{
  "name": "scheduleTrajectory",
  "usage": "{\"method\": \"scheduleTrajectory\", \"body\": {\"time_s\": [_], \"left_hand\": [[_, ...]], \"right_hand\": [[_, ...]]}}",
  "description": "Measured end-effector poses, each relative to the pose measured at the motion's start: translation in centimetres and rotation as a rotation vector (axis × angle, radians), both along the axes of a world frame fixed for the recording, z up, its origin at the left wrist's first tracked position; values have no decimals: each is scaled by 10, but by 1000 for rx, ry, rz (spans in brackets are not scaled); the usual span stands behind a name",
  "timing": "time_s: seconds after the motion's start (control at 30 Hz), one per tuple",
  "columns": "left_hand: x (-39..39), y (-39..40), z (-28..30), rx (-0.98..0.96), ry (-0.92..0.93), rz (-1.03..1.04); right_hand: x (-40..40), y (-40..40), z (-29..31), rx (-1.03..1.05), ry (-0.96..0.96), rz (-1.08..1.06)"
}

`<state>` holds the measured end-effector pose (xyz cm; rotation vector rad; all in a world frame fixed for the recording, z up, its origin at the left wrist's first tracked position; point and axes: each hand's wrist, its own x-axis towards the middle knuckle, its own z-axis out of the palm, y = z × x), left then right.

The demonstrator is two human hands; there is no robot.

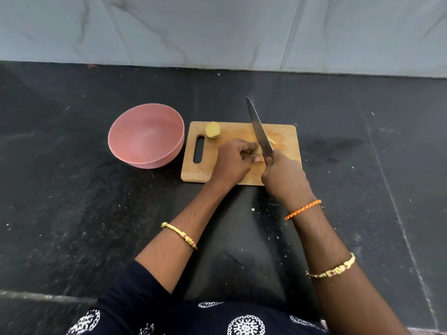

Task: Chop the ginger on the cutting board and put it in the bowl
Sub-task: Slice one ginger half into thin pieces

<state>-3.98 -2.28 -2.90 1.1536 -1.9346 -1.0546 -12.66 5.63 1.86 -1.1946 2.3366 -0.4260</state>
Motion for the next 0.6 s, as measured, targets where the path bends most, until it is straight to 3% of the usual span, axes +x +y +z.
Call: {"method": "scheduleTrajectory", "body": {"time_s": [0.4,0.6], "left_hand": [[0,-1,-1,3,22,8],[0,0,-1,40,35,6]], "right_hand": [[4,48,-5,133,-80,5],[1,69,11,-70,-97,-60]]}}
